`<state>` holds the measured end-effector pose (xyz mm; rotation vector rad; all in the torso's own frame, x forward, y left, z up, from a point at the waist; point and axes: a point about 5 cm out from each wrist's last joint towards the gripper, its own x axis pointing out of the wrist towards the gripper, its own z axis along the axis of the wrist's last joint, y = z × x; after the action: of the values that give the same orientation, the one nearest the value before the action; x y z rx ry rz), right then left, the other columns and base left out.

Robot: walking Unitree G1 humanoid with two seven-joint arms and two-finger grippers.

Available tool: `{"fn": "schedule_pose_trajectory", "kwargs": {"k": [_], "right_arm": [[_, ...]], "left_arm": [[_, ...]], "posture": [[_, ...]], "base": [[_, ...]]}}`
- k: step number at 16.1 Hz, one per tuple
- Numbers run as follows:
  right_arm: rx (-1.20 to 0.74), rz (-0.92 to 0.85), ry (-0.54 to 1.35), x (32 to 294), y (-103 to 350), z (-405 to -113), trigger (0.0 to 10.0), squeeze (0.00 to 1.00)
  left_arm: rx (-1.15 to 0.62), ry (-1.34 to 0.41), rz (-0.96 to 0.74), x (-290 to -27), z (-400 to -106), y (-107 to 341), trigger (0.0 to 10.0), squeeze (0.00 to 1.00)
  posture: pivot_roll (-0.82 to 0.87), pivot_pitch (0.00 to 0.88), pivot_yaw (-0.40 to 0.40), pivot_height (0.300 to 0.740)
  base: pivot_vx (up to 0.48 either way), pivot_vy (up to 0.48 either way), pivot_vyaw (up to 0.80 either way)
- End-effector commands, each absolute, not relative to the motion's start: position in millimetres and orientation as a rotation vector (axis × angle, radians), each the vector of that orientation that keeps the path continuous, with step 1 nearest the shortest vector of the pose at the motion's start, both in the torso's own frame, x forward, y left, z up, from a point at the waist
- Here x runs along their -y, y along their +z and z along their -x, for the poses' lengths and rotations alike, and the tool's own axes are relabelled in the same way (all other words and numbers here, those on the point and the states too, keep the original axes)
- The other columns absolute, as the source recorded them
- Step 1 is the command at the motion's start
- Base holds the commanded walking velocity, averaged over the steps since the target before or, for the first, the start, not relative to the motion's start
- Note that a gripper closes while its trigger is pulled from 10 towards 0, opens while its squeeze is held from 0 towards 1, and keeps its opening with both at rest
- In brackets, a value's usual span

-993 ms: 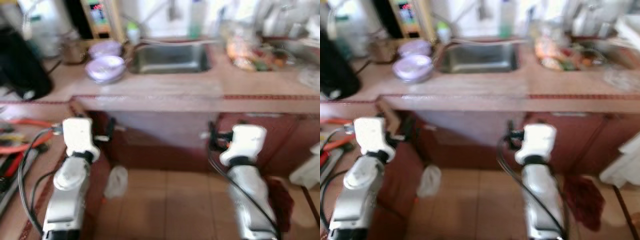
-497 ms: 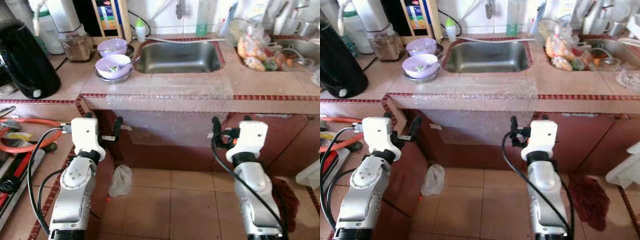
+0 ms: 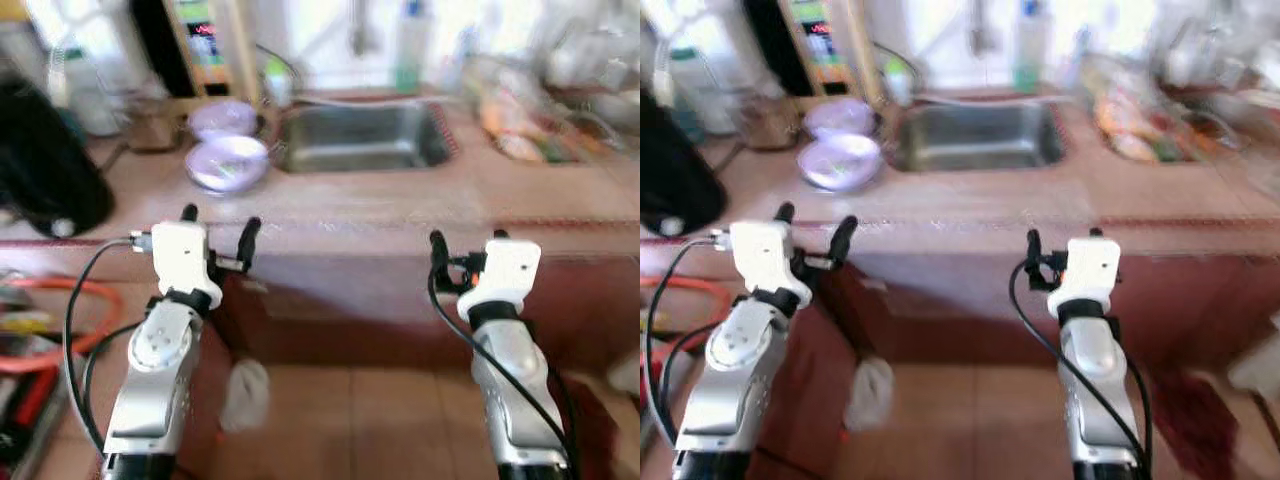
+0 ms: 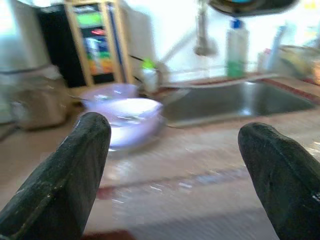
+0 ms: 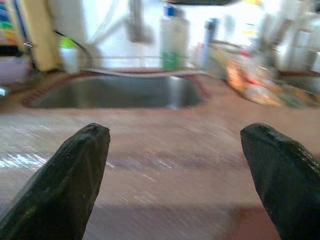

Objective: Kitchen organization

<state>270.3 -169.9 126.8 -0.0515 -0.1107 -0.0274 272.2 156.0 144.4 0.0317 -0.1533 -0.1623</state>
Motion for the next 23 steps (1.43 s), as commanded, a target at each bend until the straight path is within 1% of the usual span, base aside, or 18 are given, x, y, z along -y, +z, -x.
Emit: {"fn": "schedule_pose_trajectory", "kwargs": {"k": [1, 5, 14, 17, 19, 23], "right_arm": [[0.115, 0.049, 0.002, 162, 127, -271, 10.0, 0.0], [0.114, 0.058, -0.005, 167, 126, -271, 10.0, 0.0], [0.122, 0.073, 0.003, 164, 127, -271, 10.0, 0.0], [0.134, 0.079, 0.017, 163, 130, -273, 10.0, 0.0], [0.143, 0.08, 0.025, 162, 132, -272, 10.0, 0.0], [0.187, 0.084, 0.044, 159, 141, -275, 10.0, 0.0]], "left_arm": [[0.14, -0.133, -0.051, -164, -272, 142, 10.0, 0.0], [0.145, -0.128, -0.05, -161, -273, 144, 10.0, 0.0], [0.156, -0.122, -0.049, -161, -272, 148, 10.0, 0.0], [0.178, -0.118, -0.076, -161, -272, 150, 10.0, 0.0], [0.217, -0.062, -0.104, -164, -272, 156, 10.0, 0.0], [0.285, -0.092, -0.137, -161, -272, 169, 10.0, 0.0]], "posture": [[-0.06, 0.0, 0.084, 0.74], [-0.06, 0.0, 0.087, 0.74], [-0.06, 0.0, 0.086, 0.74], [-0.06, 0.0, 0.082, 0.74], [-0.06, 0.0, 0.082, 0.74], [-0.06, 0.0, 0.084, 0.74]], "base": [[0.277, 0.0, 0.0], [0.0, 0.0, 0.0], [0.0, -0.453, 0.0], [0.0, -0.469, 0.0], [0.0, 0.0, 0.0], [0.0, 0.0, 0.0]]}}
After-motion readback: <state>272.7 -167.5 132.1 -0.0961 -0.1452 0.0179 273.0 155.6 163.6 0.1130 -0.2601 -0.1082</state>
